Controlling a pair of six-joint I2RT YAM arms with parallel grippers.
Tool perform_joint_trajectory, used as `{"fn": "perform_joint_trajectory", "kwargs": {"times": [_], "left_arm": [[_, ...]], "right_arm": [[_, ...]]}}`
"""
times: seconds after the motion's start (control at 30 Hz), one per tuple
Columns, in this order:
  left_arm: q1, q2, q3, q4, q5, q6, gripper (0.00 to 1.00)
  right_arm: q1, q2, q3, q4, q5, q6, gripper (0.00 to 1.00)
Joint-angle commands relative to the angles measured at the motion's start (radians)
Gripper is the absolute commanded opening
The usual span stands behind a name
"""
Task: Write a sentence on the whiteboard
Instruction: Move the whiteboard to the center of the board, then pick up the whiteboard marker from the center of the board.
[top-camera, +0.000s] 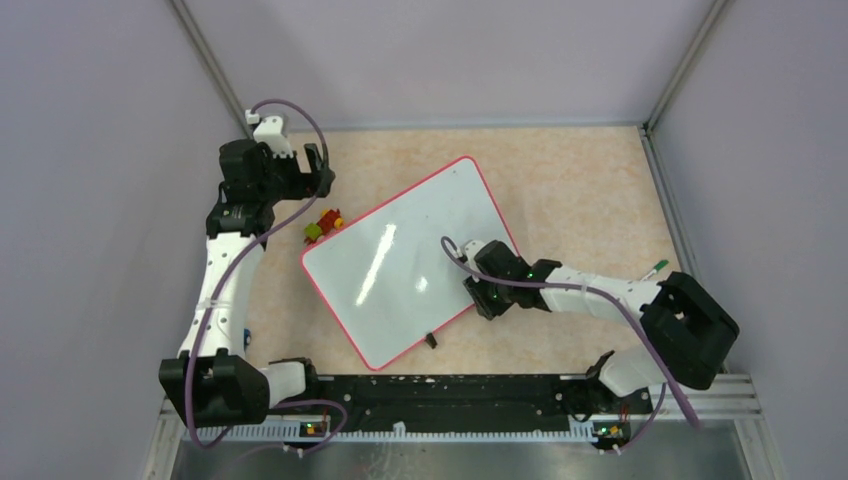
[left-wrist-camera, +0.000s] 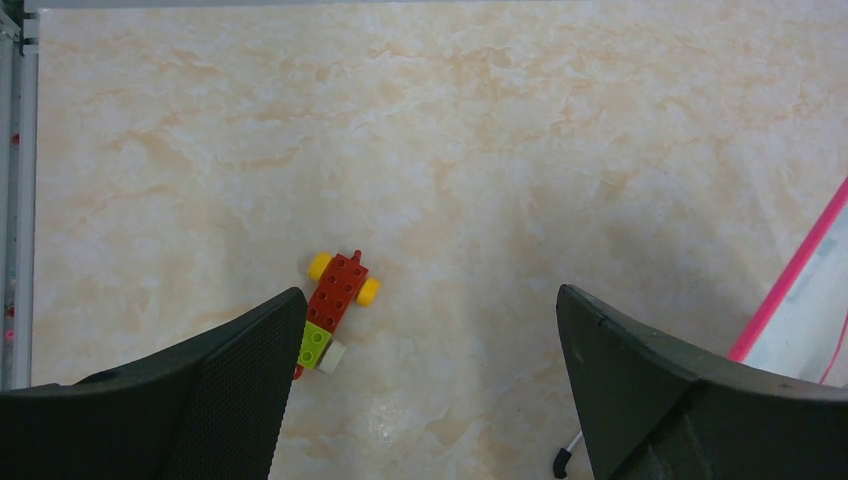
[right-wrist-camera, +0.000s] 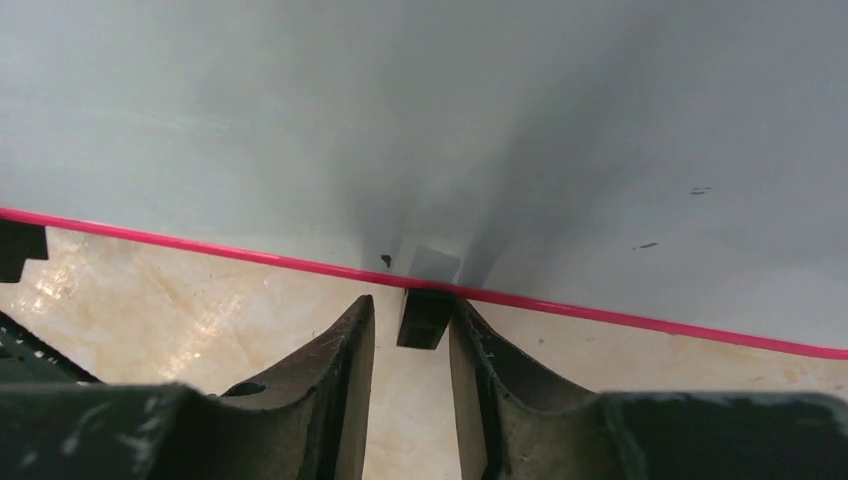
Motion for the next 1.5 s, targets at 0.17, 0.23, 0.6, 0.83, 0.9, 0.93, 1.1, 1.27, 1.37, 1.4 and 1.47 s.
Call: {"fn": "perform_joint_trajectory", "kwargs": {"times": [0.17,0.23,0.6,0.83,0.9,0.93,1.1,1.27,1.37,1.4,1.47], "left_arm": [[0.002,-0.004,0.025,0.024,0.09,0.021,0.99],[0.003,0.002,0.028,0.023,0.108,0.025,0.99],[0.001,0.008,0.033,0.007,0.166,0.046,0.99],[0.001,0.023,0.036,0.018,0.142,0.043,0.99],[0.001,0.035,0.044,0.015,0.143,0.04,0.99],[0.002,0.042,0.046,0.015,0.147,0.035,0.99],[-0.001,0.061,0.053,0.025,0.143,0.014,0.99],[-0.002,0.071,0.064,0.038,0.149,-0.006,0.99],[-0.002,0.075,0.069,0.043,0.148,-0.014,0.99],[-0.007,0.077,0.072,0.041,0.146,-0.014,0.99],[-0.002,0.077,0.076,0.039,0.143,-0.011,0.99]], "right_arm": [[0.025,-0.077,0.065,-0.124,-0.124,-0.035,0.62],[0.025,-0.081,0.1,-0.167,-0.187,-0.08,0.68],[-0.178,-0.125,0.218,-0.336,-0.343,-0.243,0.77],[-0.529,-0.255,0.234,-0.38,-0.325,-0.183,0.74],[-0.635,-0.264,0.231,-0.402,-0.274,-0.169,0.69],[-0.697,-0.259,0.231,-0.42,-0.258,-0.161,0.66],[-1.004,-0.236,0.235,-0.424,-0.142,-0.088,0.6],[-1.072,-0.184,0.237,-0.413,0.042,-0.009,0.59],[-1.132,-0.151,0.21,-0.362,0.061,0.038,0.55],[-1.153,-0.132,0.204,-0.35,0.063,0.042,0.54],[-1.175,-0.094,0.2,-0.328,0.09,0.047,0.51]]}}
